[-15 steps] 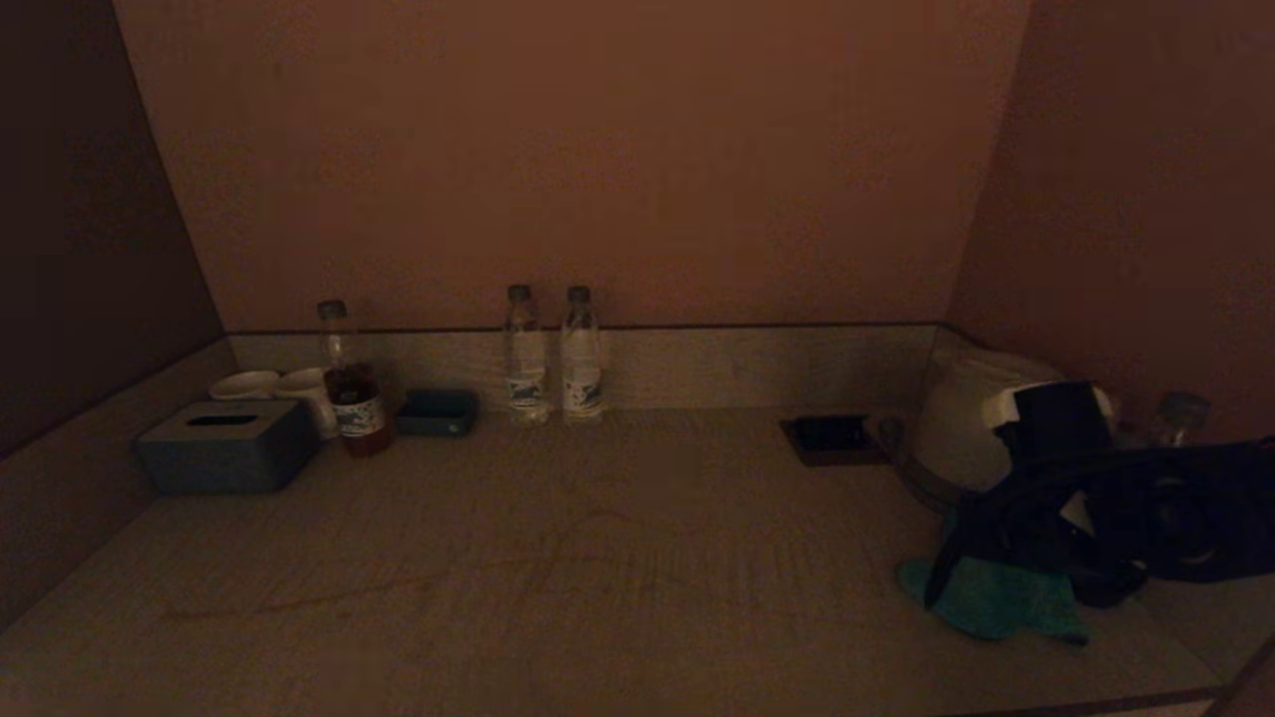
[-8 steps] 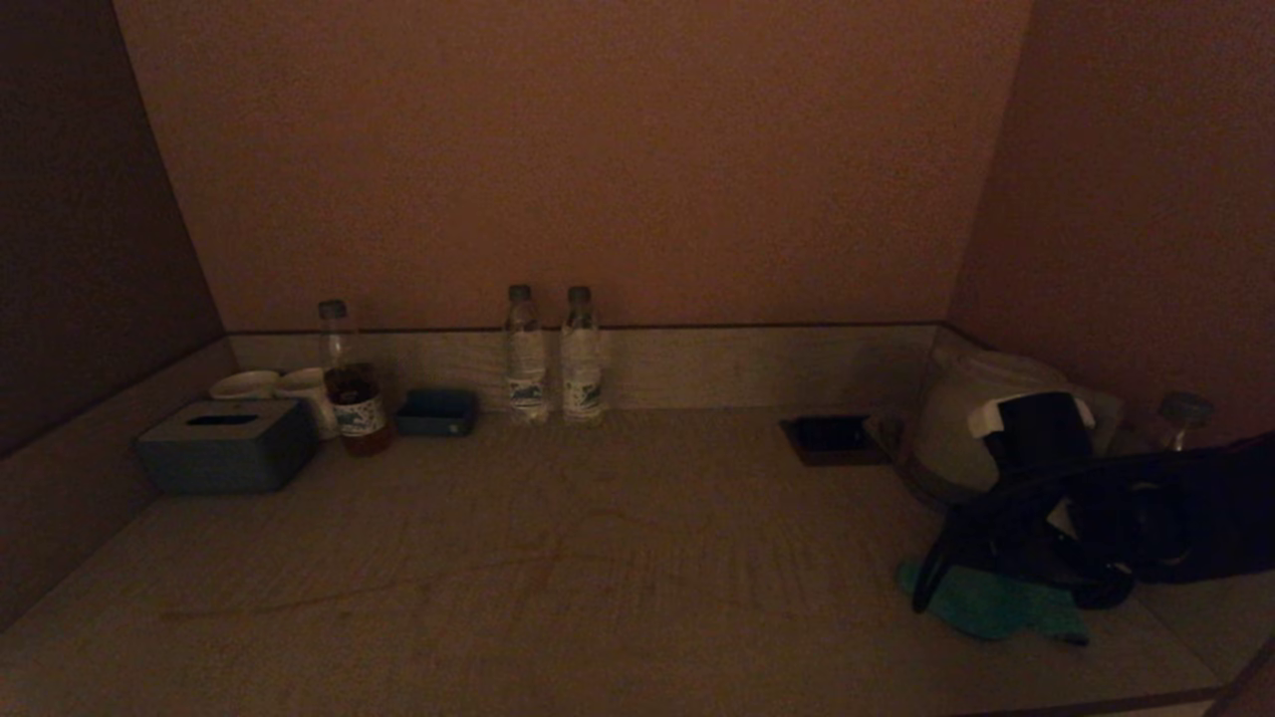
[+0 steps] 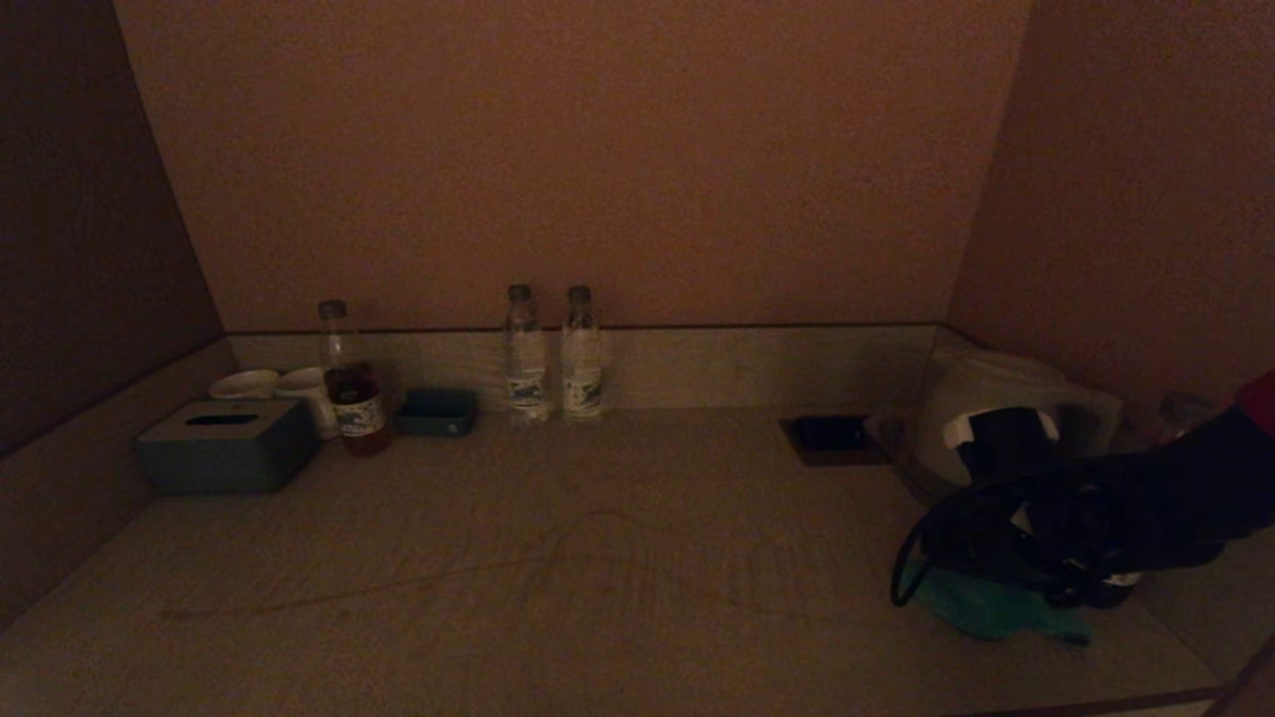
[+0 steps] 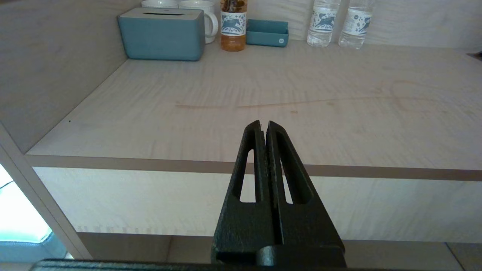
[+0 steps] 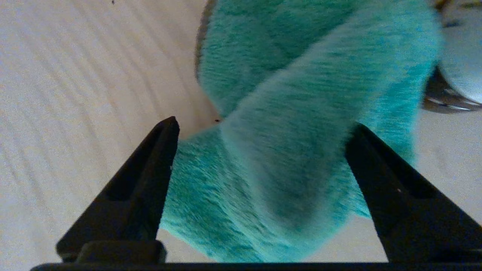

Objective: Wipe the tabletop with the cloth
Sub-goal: Pick up the tablecloth

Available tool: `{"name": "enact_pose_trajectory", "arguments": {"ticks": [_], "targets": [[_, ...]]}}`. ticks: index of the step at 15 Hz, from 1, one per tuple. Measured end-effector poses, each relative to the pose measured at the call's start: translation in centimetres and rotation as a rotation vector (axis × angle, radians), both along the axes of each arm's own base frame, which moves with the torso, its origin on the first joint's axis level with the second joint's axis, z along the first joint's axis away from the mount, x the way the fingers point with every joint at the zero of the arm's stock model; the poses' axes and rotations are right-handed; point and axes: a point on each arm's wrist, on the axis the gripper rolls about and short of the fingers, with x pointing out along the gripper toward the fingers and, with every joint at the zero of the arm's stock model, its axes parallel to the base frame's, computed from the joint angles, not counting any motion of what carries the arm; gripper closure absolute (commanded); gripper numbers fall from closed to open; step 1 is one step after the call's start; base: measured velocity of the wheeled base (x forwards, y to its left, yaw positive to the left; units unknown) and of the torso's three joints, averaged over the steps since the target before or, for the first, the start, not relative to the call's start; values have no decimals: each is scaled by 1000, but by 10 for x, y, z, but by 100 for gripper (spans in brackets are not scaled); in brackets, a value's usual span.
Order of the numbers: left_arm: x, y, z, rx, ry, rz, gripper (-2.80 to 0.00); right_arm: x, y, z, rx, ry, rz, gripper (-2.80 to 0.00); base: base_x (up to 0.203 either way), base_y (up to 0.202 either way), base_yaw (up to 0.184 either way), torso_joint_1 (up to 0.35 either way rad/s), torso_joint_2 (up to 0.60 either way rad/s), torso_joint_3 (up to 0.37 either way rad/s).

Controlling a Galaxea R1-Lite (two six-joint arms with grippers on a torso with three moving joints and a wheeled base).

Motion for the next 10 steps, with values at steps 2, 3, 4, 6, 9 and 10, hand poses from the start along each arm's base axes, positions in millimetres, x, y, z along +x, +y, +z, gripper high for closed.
{"name": "enact_pose_trajectory", "arguments": {"ticks": [2, 3, 4, 6, 9, 10], "targets": [[0, 0, 0, 0, 0, 1, 0, 4, -2, -5, 1, 8, -9, 0, 0, 0, 0, 0, 0, 0], [0, 0, 0, 0, 0, 0, 0, 4, -3, -5, 3, 8, -15, 0, 0, 0, 0, 0, 0, 0], [0, 0, 0, 0, 0, 0, 0, 4, -4, -4, 7, 2, -22, 0, 0, 0, 0, 0, 0, 0], [0, 0, 0, 0, 0, 0, 0, 3, -4, 0, 13, -15, -28, 0, 0, 0, 0, 0, 0, 0], [0, 0, 0, 0, -1, 1, 0, 1, -3, 10, 21, -46, -24, 0, 0, 0, 0, 0, 0, 0], [0, 0, 0, 0, -2, 1, 0, 0, -3, 12, 28, -54, -19, 0, 0, 0, 0, 0, 0, 0]]}}
